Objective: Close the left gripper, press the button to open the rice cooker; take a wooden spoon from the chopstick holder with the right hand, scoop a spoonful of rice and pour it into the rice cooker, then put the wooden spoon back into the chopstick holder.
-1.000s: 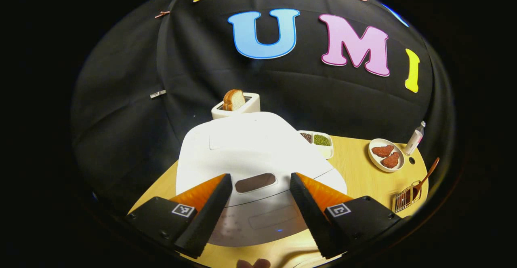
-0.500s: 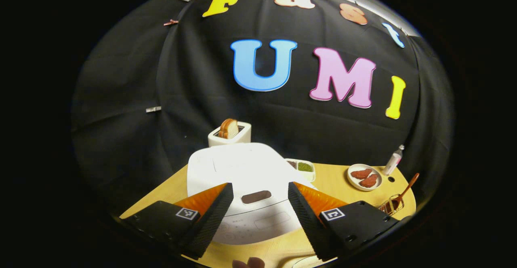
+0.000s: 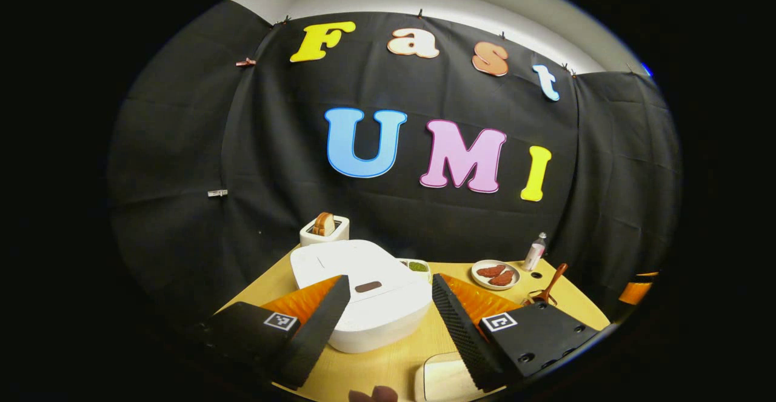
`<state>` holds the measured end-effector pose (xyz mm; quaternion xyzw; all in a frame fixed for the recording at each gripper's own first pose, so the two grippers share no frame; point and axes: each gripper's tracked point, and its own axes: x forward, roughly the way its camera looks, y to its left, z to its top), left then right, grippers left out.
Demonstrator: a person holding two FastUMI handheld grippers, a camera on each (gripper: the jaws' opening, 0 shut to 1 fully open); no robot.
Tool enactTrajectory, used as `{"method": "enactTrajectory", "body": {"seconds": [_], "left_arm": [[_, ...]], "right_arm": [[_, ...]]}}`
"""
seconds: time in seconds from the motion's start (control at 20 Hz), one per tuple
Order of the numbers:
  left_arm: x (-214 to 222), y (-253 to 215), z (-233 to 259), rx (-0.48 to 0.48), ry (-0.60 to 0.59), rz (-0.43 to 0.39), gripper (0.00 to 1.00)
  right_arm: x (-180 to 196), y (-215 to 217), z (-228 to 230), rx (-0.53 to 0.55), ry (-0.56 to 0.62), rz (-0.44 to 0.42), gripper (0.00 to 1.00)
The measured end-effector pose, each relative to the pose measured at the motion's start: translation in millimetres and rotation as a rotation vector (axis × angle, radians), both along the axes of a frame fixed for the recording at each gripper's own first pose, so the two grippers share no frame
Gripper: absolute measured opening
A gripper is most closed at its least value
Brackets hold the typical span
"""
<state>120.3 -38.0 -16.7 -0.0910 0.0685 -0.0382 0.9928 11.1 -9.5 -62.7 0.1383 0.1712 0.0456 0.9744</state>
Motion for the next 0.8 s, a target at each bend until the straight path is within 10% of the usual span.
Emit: {"method": "enactTrajectory", "body": {"seconds": [0.8], "left_arm": [[-93,-4,-8,0.043,0.001,-0.025,0.94]], "right_arm": [[-7,3,17,-0.018,-0.045,0.006,0.98]]}}
